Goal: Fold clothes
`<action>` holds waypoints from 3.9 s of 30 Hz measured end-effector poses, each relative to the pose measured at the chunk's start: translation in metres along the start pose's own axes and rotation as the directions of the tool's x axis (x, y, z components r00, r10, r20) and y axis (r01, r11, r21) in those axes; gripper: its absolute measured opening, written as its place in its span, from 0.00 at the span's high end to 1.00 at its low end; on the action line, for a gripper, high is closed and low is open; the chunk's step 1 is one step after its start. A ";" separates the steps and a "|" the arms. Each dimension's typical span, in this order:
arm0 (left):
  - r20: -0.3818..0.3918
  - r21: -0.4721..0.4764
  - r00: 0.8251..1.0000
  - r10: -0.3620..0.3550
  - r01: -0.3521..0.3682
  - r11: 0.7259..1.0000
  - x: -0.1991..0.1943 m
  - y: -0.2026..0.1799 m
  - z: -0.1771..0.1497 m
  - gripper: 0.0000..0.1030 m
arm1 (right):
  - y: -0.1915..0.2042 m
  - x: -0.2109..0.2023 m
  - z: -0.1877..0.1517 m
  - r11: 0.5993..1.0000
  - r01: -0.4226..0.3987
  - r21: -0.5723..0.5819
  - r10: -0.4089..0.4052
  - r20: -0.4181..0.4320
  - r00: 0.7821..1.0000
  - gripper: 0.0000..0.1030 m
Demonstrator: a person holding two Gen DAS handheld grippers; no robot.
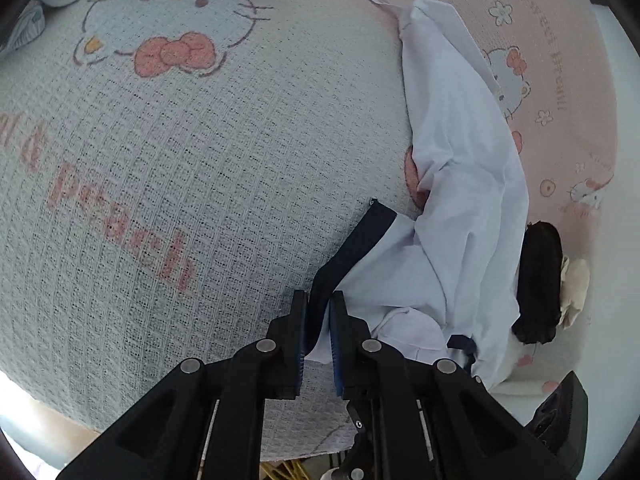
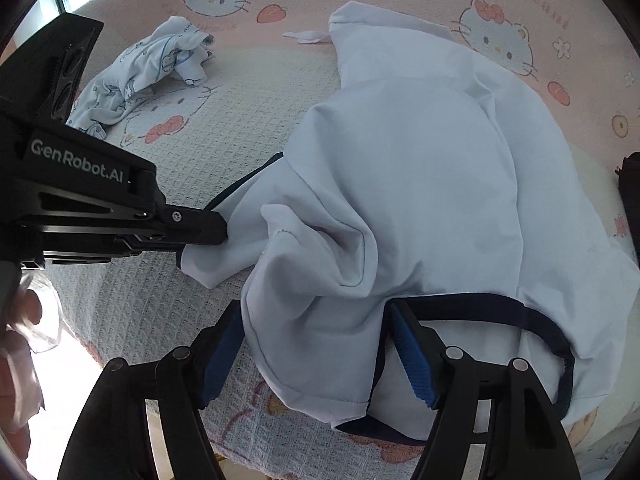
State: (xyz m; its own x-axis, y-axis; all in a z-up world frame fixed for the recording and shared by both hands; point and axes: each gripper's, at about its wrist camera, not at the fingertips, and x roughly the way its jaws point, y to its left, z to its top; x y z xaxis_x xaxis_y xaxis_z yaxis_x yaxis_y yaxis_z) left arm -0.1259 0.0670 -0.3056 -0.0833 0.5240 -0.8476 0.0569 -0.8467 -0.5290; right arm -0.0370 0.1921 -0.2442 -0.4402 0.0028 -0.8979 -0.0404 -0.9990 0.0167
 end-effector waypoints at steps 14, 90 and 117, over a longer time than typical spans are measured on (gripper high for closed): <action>-0.003 -0.036 0.995 -0.097 0.096 0.995 0.002 -0.026 -0.016 0.30 | -0.075 -0.028 0.007 0.962 -0.124 0.243 0.114 0.056 0.992 0.85; 0.611 0.498 0.750 0.254 -0.613 0.614 -0.025 -0.110 -0.046 0.94 | -0.092 -0.053 0.007 0.935 -0.242 0.260 0.213 0.134 0.968 0.92; 0.497 0.425 0.800 0.336 -0.562 0.710 -0.064 0.010 0.025 0.93 | 0.072 0.003 0.009 0.964 -0.264 0.014 0.263 -0.123 0.957 0.93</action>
State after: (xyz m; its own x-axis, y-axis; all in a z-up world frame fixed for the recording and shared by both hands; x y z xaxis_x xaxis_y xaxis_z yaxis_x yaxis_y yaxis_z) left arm -0.1446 0.0224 -0.2555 -0.5421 0.0886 -0.8356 -0.3354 -0.9346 0.1184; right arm -0.0497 0.1208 -0.2416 -0.3217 -0.2659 -0.9088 0.0644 -0.9637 0.2592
